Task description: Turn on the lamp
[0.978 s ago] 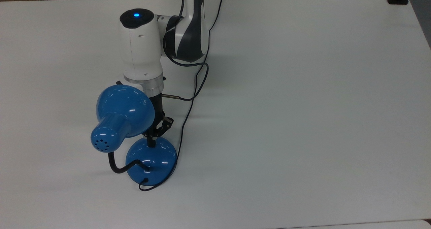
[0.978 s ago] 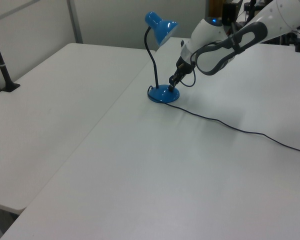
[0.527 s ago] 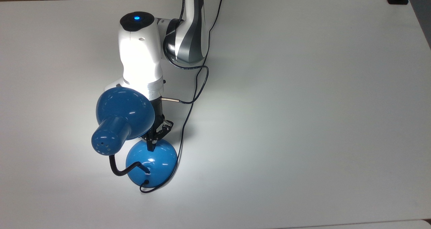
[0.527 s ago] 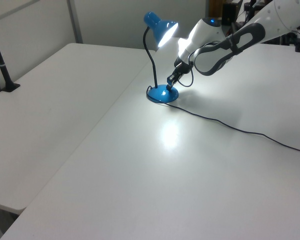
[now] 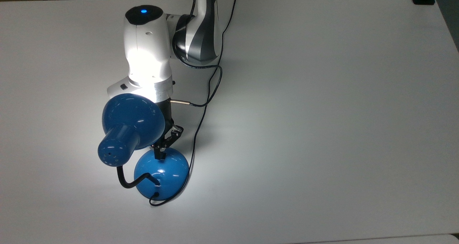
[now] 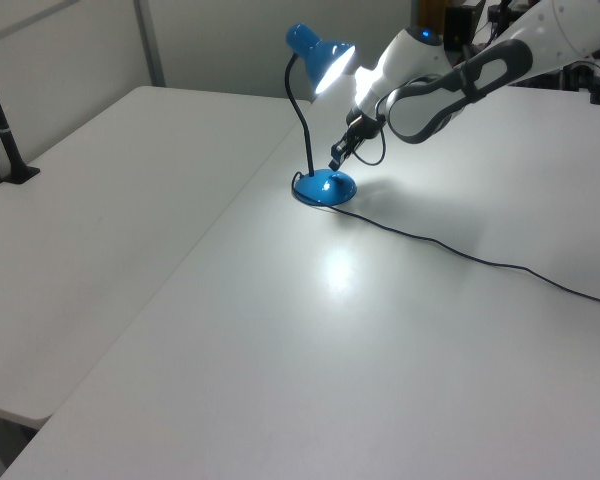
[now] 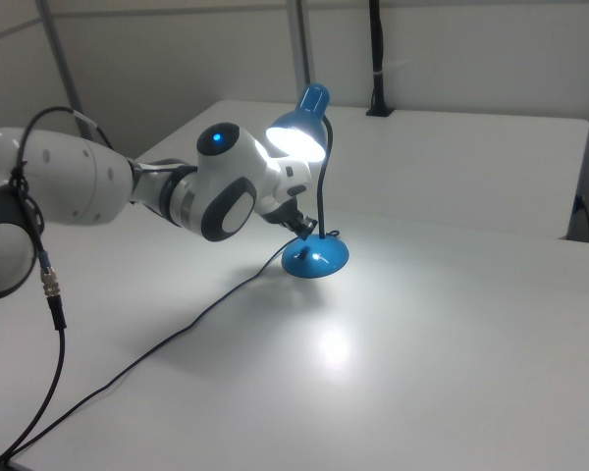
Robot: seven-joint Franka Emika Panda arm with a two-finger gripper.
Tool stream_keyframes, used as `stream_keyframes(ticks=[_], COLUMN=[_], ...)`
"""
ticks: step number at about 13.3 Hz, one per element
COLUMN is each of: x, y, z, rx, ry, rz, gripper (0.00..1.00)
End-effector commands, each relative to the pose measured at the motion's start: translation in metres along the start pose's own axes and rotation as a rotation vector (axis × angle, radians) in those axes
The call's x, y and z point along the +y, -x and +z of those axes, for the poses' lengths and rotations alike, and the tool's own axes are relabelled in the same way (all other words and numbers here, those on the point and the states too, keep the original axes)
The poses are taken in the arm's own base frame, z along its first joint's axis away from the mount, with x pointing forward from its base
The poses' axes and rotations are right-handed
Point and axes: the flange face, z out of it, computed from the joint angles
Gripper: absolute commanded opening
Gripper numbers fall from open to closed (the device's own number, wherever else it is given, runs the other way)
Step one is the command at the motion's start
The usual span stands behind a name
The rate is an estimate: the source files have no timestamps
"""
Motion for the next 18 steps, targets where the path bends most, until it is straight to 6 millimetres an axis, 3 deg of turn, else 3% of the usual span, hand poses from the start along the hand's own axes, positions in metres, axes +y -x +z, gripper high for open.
stream_keyframes(ticks=[1, 4, 6, 9, 11, 14, 18], x=[0.003, -0.001, 0.000, 0.005, 0.001, 0.006, 0.006], y=[0.022, 0.028, 0.030, 0.037, 0.045, 0.042, 0.039], z=[-0.062, -0.119, -0.153, -0.216, -0.248, -0.262, -0.260], rx=[-0.084, -0.313, -0.392, -0.521, -0.598, -0.645, -0.655], ry=[-0.033, -0.069, -0.078, 0.027, 0.061, 0.049, 0.063], rz=[0.032, 0.031, 0.024, -0.022, -0.057, -0.097, -0.062], gripper=[0.06, 0.65, 0.98, 1.00, 1.00, 1.00, 1.00])
